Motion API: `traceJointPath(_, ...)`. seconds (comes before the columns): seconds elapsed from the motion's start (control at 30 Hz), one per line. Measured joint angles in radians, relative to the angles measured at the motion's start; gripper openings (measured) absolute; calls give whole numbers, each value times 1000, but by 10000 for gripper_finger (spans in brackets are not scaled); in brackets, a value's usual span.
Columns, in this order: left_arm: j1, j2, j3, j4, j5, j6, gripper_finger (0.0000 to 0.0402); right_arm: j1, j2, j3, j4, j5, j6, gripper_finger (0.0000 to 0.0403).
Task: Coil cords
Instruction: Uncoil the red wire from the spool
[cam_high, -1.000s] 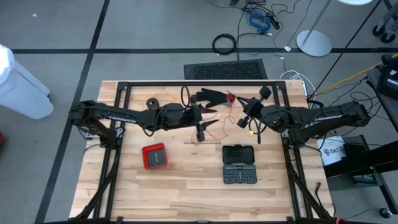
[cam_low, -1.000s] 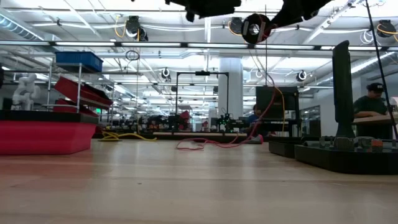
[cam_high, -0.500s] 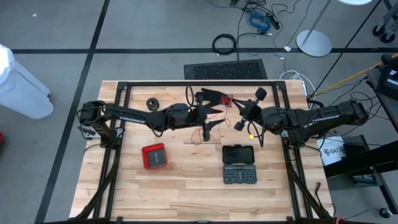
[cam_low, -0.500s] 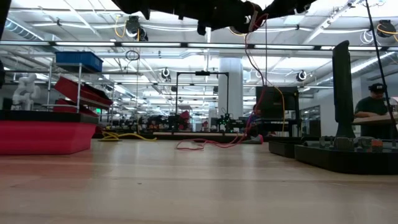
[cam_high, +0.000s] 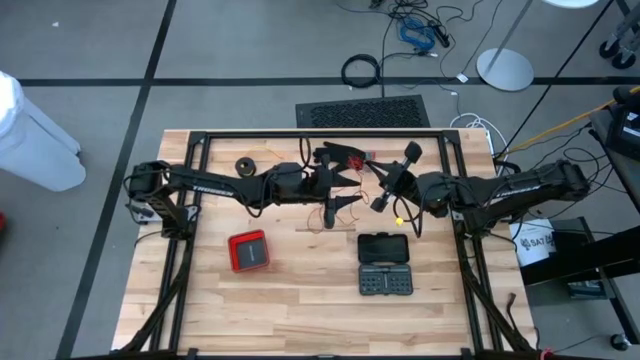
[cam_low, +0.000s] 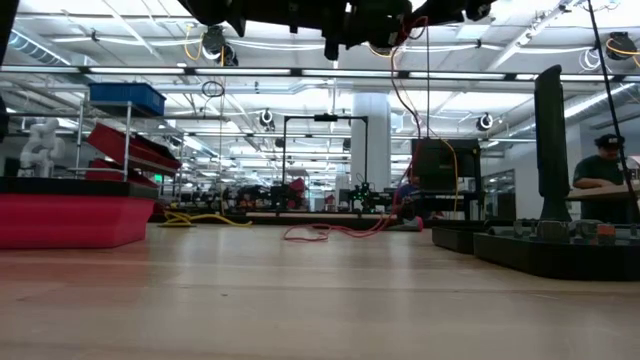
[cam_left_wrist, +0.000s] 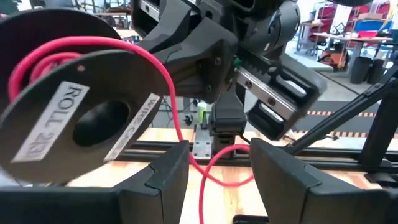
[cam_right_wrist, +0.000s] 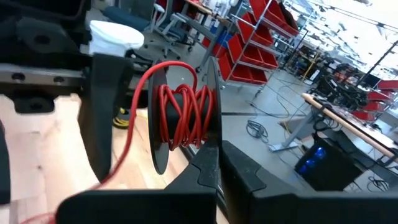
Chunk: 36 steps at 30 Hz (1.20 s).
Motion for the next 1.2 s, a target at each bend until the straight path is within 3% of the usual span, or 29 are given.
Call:
traceJointPath(0.23, 0, 0, 0, -18, -43, -25, 157, 0, 34, 0, 43, 0, -23, 0)
traceJointPath(0.77, 0, 0, 1, -57, -84, 59, 10, 0, 33, 0, 26, 0, -22, 0)
traceJointPath(0.93, -6, -28, 1, -110, -95, 99, 4, 0, 32, 0, -38, 10, -3, 0)
traceJointPath(1.2, -4, -148, 2, -375, -267, 186, 2, 40, -1, 0, -136, 61, 35, 0)
